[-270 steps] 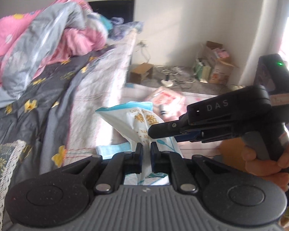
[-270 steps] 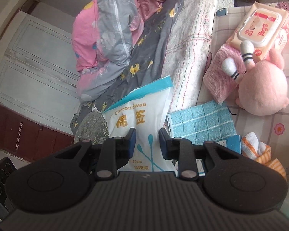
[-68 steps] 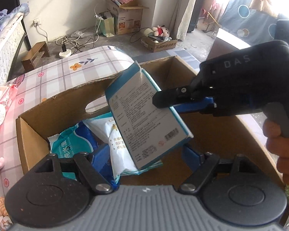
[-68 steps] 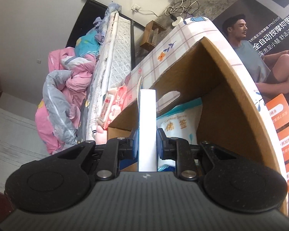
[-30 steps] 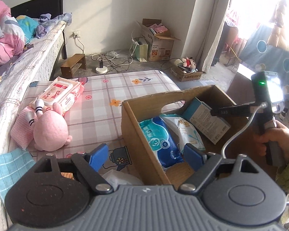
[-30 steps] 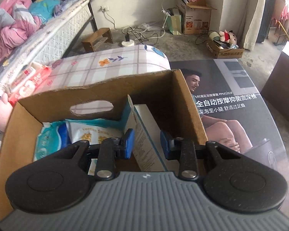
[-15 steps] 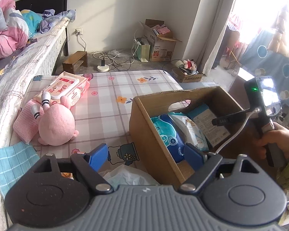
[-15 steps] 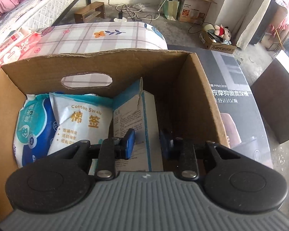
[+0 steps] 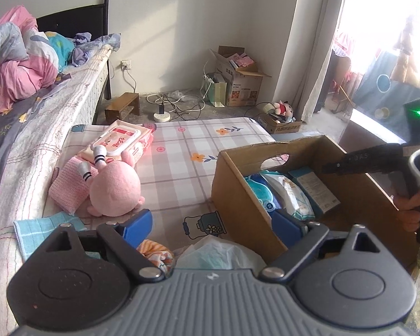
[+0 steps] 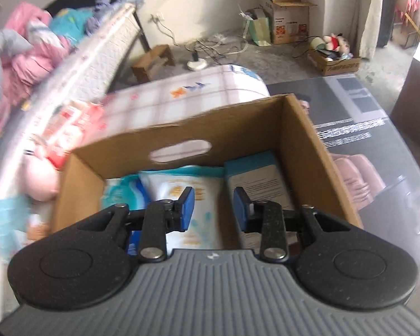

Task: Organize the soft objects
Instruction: 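Withdraw the right gripper from the cardboard box toward the bed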

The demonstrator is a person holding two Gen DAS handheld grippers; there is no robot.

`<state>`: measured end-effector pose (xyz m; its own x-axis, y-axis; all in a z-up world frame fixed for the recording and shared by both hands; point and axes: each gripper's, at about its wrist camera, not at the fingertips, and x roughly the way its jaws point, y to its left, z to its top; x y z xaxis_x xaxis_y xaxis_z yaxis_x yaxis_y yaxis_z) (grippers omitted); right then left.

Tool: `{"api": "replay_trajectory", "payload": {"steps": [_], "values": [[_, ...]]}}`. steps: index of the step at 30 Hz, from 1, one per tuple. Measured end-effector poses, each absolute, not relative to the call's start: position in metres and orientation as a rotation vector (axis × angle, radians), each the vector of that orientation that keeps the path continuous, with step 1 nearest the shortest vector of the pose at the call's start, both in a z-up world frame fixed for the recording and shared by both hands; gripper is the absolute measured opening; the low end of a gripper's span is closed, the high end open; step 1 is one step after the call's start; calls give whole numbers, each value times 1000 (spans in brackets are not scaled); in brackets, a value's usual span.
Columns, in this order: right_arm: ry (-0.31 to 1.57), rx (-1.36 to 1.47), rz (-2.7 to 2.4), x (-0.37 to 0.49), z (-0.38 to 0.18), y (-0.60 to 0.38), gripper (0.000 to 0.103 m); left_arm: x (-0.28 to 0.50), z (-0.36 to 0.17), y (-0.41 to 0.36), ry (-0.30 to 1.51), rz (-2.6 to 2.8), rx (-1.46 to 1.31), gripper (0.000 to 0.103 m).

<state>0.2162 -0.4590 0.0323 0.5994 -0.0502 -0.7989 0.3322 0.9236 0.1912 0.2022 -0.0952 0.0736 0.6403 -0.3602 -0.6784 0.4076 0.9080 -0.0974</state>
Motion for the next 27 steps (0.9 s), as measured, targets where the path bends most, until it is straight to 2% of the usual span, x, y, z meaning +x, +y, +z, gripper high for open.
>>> {"api": "replay_trajectory", "payload": {"steps": [1, 3, 7, 17, 24, 27], "values": [[890, 355, -206, 207, 40, -451, 43, 198, 75, -90, 754, -434, 69, 94], [860, 369, -159, 193, 53, -434, 51, 189, 77, -76, 745, -422, 67, 97], [845, 360, -60, 174, 76, -393, 57, 173, 78, -42, 720, -390, 34, 99], [894, 379, 218, 187, 102, -294, 65, 138, 62, 27, 658, -309, 21, 99], [970, 444, 334, 224, 86, -244, 65, 142, 40, 48, 714, -193, 89, 99], [995, 437, 384, 243, 76, -222, 65, 153, 28, 57, 746, -126, 125, 96]]}}
